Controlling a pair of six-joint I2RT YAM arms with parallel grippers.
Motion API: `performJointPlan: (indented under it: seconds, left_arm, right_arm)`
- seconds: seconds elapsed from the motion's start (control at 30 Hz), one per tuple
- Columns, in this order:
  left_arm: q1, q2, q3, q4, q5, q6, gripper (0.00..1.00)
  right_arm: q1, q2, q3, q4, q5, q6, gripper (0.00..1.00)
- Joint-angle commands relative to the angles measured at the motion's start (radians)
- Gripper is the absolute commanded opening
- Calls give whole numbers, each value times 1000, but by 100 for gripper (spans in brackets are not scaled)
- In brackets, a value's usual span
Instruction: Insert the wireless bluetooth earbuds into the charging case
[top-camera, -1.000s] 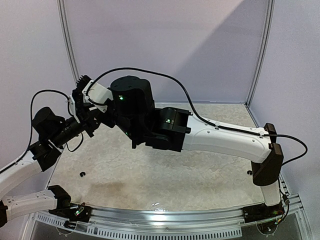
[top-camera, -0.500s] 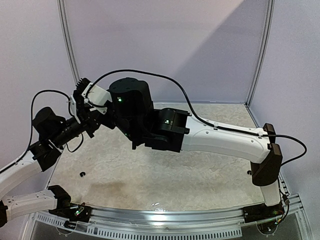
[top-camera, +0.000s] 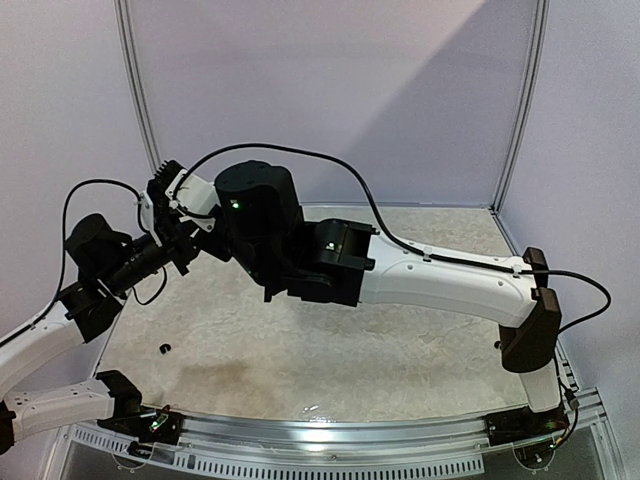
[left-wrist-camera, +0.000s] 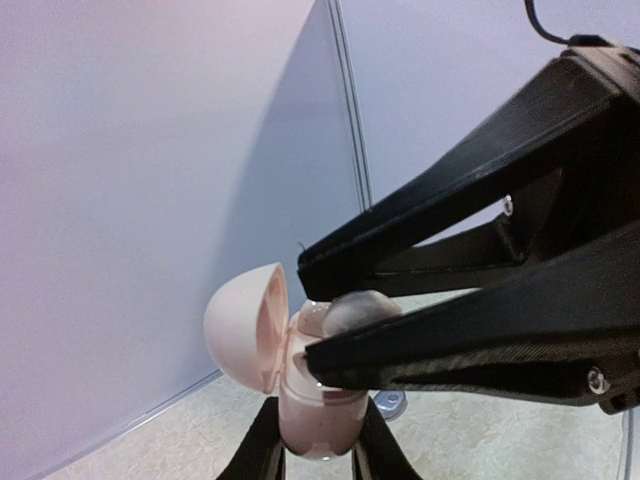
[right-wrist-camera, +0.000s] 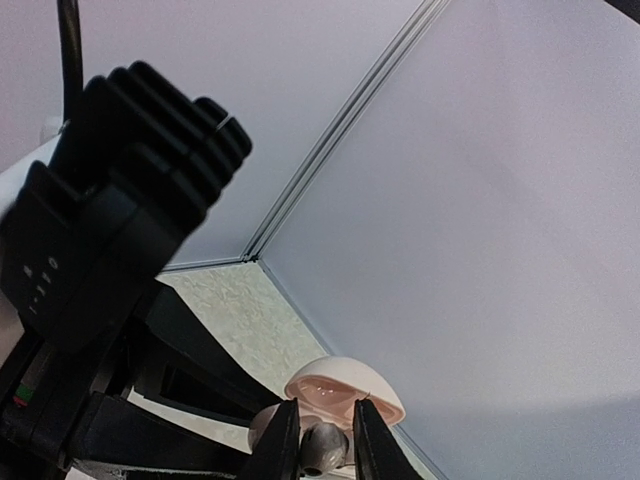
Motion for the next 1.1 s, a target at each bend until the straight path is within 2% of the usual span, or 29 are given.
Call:
performJointPlan:
  seconds: [0.0, 0.5, 0.67, 1.07]
  left_arm:
    - [-11, -13, 25, 58, 6, -14, 0]
    - [-11, -16, 24, 86, 62, -72, 0]
    - [-11, -13, 19, 116, 97, -143, 0]
    - [-9, -13, 18, 109, 90, -137, 0]
  right_arm:
    - [-8, 41, -11, -41, 19, 9, 19]
    - [-22, 61, 17, -28, 7, 5, 16]
    - [-26, 60, 23, -50, 5, 21, 18]
    - [-26, 59, 23, -78, 4, 36, 21]
